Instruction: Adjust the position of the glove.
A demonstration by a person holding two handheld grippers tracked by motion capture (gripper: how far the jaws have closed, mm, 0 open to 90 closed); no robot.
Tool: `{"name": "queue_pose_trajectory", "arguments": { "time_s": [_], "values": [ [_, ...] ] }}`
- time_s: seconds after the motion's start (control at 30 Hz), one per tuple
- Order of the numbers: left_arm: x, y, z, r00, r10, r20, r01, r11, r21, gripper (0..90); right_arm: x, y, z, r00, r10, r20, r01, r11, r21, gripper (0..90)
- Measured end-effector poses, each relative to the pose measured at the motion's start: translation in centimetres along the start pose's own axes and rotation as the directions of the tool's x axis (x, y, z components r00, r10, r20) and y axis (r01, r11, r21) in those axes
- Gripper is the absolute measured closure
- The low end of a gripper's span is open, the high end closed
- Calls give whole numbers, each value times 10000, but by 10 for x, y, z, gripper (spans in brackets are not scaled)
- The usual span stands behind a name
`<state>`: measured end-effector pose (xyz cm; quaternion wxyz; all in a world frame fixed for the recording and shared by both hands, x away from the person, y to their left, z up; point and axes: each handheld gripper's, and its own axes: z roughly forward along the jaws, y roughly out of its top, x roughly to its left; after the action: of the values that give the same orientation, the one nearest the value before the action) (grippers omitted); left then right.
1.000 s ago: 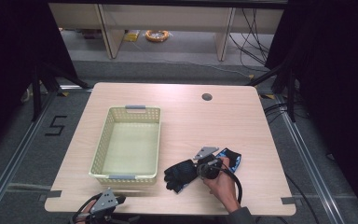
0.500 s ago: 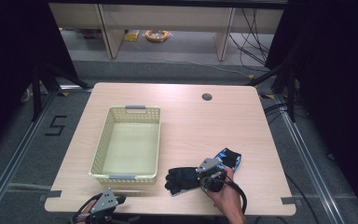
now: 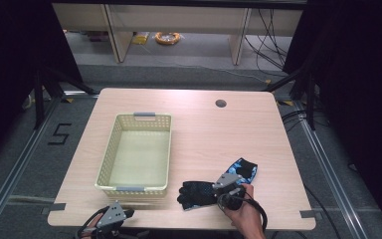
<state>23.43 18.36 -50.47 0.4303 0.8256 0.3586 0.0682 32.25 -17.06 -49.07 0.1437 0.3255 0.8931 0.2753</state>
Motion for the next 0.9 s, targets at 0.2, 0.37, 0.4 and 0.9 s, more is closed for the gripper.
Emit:
{"name": "queue_pose_trajectory", "arguments": {
  "time_s": [0.2,0.37,0.4,0.9],
  "values": [
    [0,0,0,10000,39,62,-39,10000,54,160,-36,-5,-34,9946,602,840,-523,9943,-931,836],
    [1,0,0,10000,94,11,-94,9999,127,160,-57,-14,-42,9879,1008,1182,-890,9909,-1012,779],
    [2,1,0,9999,122,29,-123,9997,195,160,-65,-18,-44,9824,1158,1464,-1005,9891,-1074,755],
    [2,0,0,10000,73,-10,-73,9999,151,160,-98,-35,-37,9832,1439,1122,-1355,9876,-789,649]
  ]
}}
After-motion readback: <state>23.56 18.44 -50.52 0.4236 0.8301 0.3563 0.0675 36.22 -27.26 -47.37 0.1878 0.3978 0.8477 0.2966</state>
